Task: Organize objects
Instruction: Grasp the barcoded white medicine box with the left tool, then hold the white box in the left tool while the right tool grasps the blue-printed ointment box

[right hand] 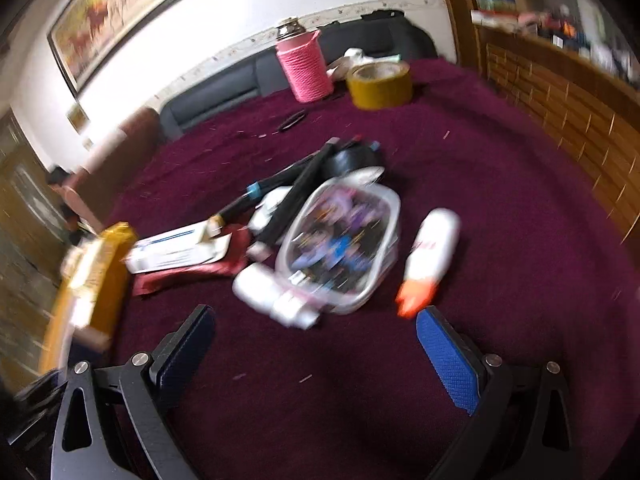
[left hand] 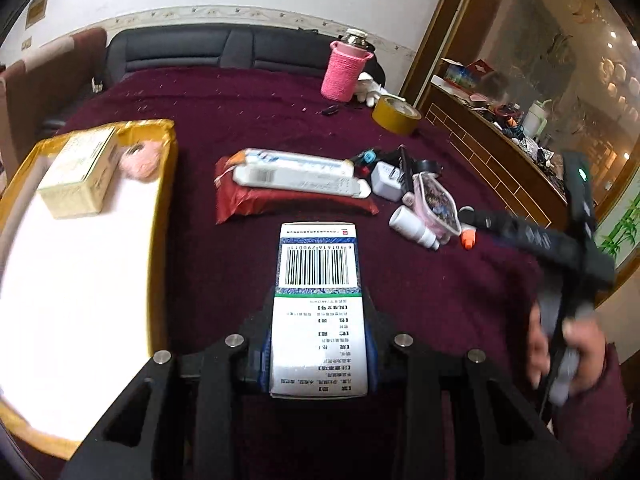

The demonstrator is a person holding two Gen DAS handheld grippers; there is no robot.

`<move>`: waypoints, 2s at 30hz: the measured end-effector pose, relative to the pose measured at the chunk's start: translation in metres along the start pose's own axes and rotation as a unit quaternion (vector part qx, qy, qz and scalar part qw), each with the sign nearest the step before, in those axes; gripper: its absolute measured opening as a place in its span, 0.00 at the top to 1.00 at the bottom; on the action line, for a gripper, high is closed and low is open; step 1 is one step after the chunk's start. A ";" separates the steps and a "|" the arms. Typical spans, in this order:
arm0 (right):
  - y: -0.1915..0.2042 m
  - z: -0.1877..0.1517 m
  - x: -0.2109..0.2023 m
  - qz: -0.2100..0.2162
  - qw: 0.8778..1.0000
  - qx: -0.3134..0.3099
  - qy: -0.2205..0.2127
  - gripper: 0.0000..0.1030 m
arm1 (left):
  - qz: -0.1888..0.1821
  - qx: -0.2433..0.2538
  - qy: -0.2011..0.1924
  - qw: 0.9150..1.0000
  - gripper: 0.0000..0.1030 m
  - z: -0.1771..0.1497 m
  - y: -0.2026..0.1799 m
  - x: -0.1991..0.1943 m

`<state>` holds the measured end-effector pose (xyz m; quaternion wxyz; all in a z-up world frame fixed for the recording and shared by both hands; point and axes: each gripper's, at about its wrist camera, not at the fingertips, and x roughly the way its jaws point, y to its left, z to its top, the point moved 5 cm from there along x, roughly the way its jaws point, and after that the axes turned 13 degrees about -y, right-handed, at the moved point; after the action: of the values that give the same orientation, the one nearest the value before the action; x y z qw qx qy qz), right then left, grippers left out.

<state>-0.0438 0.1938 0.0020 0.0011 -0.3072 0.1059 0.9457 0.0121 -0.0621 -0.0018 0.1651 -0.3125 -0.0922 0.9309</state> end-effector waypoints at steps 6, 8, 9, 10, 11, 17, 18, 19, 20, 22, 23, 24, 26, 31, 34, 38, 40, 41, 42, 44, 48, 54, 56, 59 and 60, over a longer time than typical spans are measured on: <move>-0.008 0.022 0.024 0.015 0.997 0.073 0.032 0.01 | -0.010 -0.005 -0.002 1.000 0.68 -0.013 0.009 -0.015; -0.002 0.031 0.026 0.028 0.995 0.090 0.031 0.01 | -0.013 -0.001 -0.008 1.000 0.68 -0.014 0.010 -0.021; 0.005 0.034 0.025 0.037 0.995 0.090 0.030 0.01 | -0.017 -0.002 -0.011 1.000 0.68 -0.013 0.011 -0.024; 0.014 0.039 0.024 0.050 0.995 0.087 0.028 0.01 | -0.019 -0.003 -0.014 1.000 0.68 -0.013 0.011 -0.027; 0.027 0.043 0.023 0.068 0.994 0.080 0.029 0.01 | -0.024 -0.003 -0.016 1.000 0.68 -0.012 0.012 -0.029; 0.132 0.036 0.037 0.119 0.987 -0.094 0.060 0.01 | -0.044 -0.013 -0.029 0.999 0.68 -0.006 0.020 -0.043; 0.146 0.032 0.040 0.118 0.982 -0.133 0.060 0.01 | -0.046 -0.014 -0.032 0.998 0.68 -0.005 0.023 -0.048; 0.163 0.026 0.045 0.115 0.976 -0.177 0.061 0.01 | -0.045 -0.014 -0.034 0.998 0.68 -0.005 0.025 -0.050; 0.178 0.021 0.051 0.113 0.967 -0.221 0.062 0.01 | -0.044 -0.015 -0.036 0.998 0.68 -0.005 0.029 -0.053; 0.197 0.019 0.061 0.119 0.957 -0.259 0.063 0.01 | -0.039 -0.020 -0.039 0.998 0.68 -0.005 0.037 -0.058; 0.205 0.022 0.068 0.129 0.956 -0.254 0.065 0.01 | -0.037 -0.024 -0.040 0.998 0.68 -0.005 0.042 -0.061; 0.209 0.024 0.075 0.137 0.958 -0.242 0.070 0.01 | -0.037 -0.033 -0.040 0.998 0.68 -0.005 0.047 -0.062; 0.210 0.029 0.093 0.138 0.965 -0.207 0.083 0.01 | -0.034 -0.043 -0.039 0.998 0.68 -0.006 0.054 -0.064; 0.205 0.007 0.094 0.259 0.938 -0.077 0.218 0.00 | -0.035 -0.054 -0.041 0.997 0.68 -0.007 0.063 -0.068; 0.207 0.009 0.050 0.343 0.910 -0.064 0.225 0.01 | -0.040 -0.059 -0.043 0.997 0.68 -0.006 0.066 -0.068; 0.200 0.012 0.034 0.226 0.949 -0.162 0.147 0.01 | -0.045 -0.071 -0.041 0.996 0.68 -0.006 0.068 -0.066; 0.204 0.001 0.037 0.184 0.950 -0.217 0.128 0.01 | -0.042 -0.068 -0.042 0.996 0.68 -0.007 0.066 -0.068; 0.209 -0.007 0.040 0.169 0.946 -0.248 0.119 0.01 | -0.041 -0.067 -0.043 0.996 0.68 -0.008 0.066 -0.070; 0.214 -0.013 0.042 0.160 0.942 -0.273 0.112 0.01 | -0.038 -0.067 -0.043 0.996 0.68 -0.009 0.067 -0.073; 0.228 -0.030 0.043 0.154 0.923 -0.338 0.101 0.02 | -0.033 -0.068 -0.044 0.996 0.67 -0.009 0.071 -0.076; 0.251 -0.056 0.052 0.165 0.882 -0.431 0.091 0.04 | -0.023 -0.078 -0.049 0.995 0.67 -0.010 0.081 -0.084; 0.234 -0.054 0.083 0.208 0.914 -0.283 0.202 0.04 | -0.024 -0.083 -0.053 0.995 0.67 -0.013 0.089 -0.088; 0.232 -0.056 0.074 0.252 0.906 -0.225 0.255 0.03 | -0.025 -0.087 -0.054 0.994 0.67 -0.013 0.090 -0.088; 0.235 -0.062 0.061 0.245 0.898 -0.246 0.270 0.05 | -0.028 -0.095 -0.056 0.994 0.67 -0.012 0.095 -0.087; 0.235 -0.063 0.060 0.234 0.900 -0.258 0.261 0.05 | -0.028 -0.097 -0.055 0.993 0.67 -0.013 0.095 -0.086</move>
<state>-0.0716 -0.0525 -0.0359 -0.3275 -0.4991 -0.0763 0.7986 0.0609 -0.1810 0.0097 0.1552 -0.2722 -0.1996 0.9284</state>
